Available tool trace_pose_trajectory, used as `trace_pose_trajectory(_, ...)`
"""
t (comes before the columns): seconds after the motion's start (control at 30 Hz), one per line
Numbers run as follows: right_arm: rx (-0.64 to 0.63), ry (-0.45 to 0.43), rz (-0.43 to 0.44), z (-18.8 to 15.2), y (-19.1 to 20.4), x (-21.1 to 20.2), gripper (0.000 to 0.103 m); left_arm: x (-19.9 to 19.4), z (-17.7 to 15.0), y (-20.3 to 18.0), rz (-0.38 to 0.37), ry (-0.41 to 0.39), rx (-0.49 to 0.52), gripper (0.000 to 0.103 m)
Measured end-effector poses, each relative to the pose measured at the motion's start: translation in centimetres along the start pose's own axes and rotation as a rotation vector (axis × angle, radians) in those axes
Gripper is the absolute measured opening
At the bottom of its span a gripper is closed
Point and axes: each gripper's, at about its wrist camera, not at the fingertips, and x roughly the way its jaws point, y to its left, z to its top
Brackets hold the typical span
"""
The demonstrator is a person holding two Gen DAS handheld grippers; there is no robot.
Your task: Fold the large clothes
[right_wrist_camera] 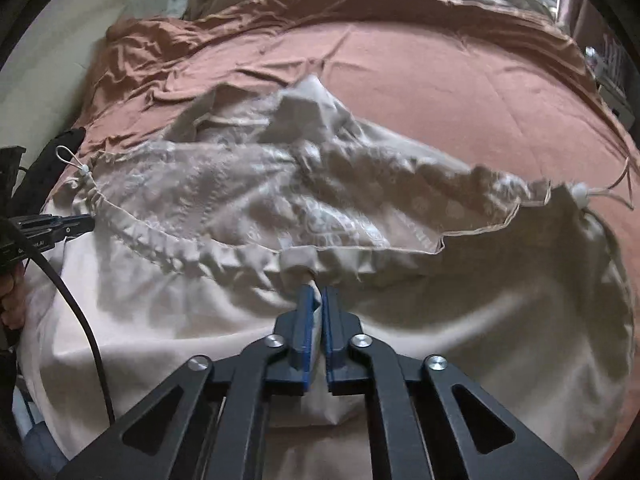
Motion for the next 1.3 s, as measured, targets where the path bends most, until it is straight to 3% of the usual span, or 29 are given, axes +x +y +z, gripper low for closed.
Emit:
trace_pose_trajectory(0.27, 0.026, -0.147, 0.03, 0.6, 0.7, -3.5, 0.0, -6.2, 1.7, 0.4, -0.032, -0.198, -0.025, 0.001)
trace_pose_trajectory(0.4, 0.049, -0.193, 0.006, 1.4, 1.0, -4.0, 0.0, -7.2, 3.2, 0.3, -0.028, -0.24, -0.022, 0.001)
trace_pose_trajectory(0.53, 0.058, -0.178, -0.01, 1.4, 1.1, -2.5, 0.0, -5.3, 4.3, 0.1, -0.013, -0.217, -0.015, 0.001)
trace_pose_trajectory(0.97, 0.118, -0.068, -0.012, 1.0, -0.2, 5.1, 0.0, 2.6, 3.6, 2.1, -0.016, -0.091, -0.071, 0.001)
trace_pose_trajectory(1.17, 0.154, -0.04, 0.014, 2.0, -0.9, 5.8, 0.0, 3.0, 4.1, 2.3, -0.031, -0.072, -0.097, 0.004)
trace_pose_trajectory(1.23, 0.161, -0.029, 0.029, 2.2, -1.1, 4.7, 0.0, 2.4, 4.0, 2.5, -0.046, -0.056, -0.109, 0.01)
trace_pose_trajectory(1.3, 0.164, -0.033, 0.048, 2.5, -1.5, 2.9, 0.0, 1.4, 3.9, 2.8, -0.063, -0.064, -0.128, 0.025)
